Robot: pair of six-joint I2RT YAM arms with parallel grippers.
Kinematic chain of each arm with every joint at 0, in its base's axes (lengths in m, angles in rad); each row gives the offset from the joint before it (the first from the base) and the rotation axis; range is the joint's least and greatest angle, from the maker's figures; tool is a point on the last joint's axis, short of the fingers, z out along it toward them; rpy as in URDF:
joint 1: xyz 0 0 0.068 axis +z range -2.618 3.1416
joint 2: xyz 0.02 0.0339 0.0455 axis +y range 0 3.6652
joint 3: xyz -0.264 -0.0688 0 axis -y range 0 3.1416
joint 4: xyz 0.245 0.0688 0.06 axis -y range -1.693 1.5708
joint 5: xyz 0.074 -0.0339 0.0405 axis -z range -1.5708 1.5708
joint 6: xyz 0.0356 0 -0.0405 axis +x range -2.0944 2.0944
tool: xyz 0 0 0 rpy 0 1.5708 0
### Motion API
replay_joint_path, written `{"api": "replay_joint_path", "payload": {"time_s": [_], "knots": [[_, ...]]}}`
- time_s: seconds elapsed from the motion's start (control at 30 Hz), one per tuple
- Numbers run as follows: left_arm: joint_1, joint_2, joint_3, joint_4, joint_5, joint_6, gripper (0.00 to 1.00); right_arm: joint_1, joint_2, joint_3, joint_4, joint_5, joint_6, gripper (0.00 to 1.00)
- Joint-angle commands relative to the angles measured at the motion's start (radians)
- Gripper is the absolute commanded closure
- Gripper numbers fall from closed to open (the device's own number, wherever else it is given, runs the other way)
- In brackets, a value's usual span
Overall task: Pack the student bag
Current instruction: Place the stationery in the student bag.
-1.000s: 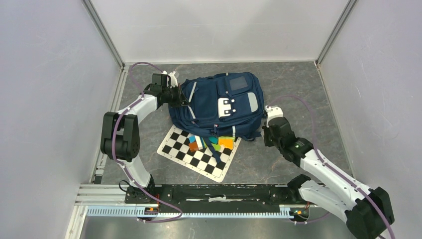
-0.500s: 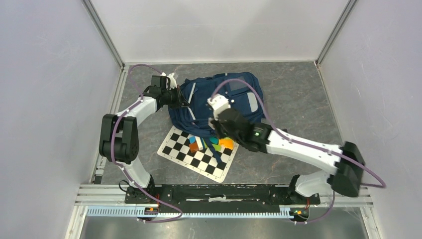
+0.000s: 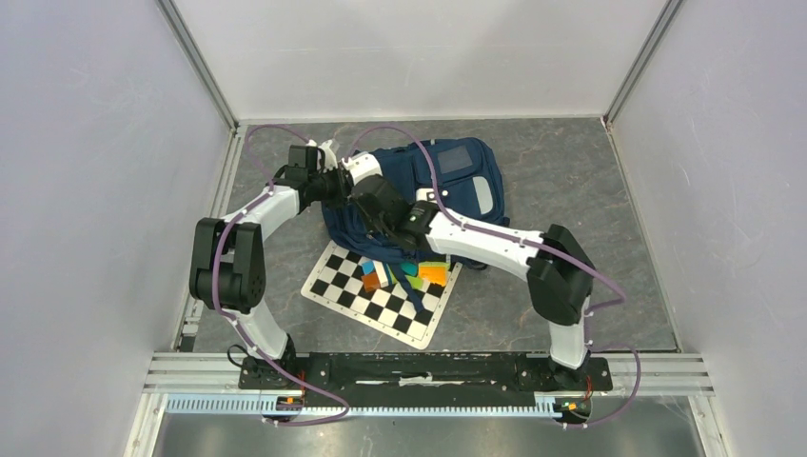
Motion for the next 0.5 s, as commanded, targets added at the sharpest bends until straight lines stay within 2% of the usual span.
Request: {"api": "replay_joint_path", "payload": {"time_s": [0.0, 0.27, 0.47], "knots": [[0.003, -0.045, -0.016, -0.028, 0.061, -0.034, 0.98, -0.054, 0.090, 0.116, 0.034, -0.040, 0.040, 1.00], [0.006, -0.051, -0.016, -0.025, 0.055, -0.037, 0.98, -0.086, 0.251, 0.248, 0.026, -0.073, 0.126, 1.00], [0.007, -0.054, -0.014, -0.029, 0.053, -0.034, 0.98, -0.086, 0.316, 0.296, 0.014, -0.009, 0.180, 1.00]]}}
